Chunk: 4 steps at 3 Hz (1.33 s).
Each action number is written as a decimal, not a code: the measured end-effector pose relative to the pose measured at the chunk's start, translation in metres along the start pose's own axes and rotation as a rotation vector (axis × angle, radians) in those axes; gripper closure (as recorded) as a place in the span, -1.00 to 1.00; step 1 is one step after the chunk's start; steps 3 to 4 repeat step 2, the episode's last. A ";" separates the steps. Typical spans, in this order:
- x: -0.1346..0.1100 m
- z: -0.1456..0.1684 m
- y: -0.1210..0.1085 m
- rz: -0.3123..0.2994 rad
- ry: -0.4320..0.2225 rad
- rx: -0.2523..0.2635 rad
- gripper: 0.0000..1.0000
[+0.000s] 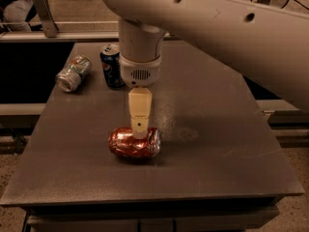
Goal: Knock coke can over
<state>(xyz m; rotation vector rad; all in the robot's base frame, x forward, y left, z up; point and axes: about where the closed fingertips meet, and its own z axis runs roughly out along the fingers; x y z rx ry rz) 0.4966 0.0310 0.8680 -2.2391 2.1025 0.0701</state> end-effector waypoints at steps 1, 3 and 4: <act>0.011 -0.033 0.010 -0.005 -0.072 0.035 -1.00; 0.011 -0.033 0.010 -0.005 -0.072 0.035 -1.00; 0.011 -0.033 0.010 -0.005 -0.072 0.035 -1.00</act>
Offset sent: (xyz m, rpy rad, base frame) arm -0.0177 -0.0252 0.0410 0.0784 -0.0178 -0.0001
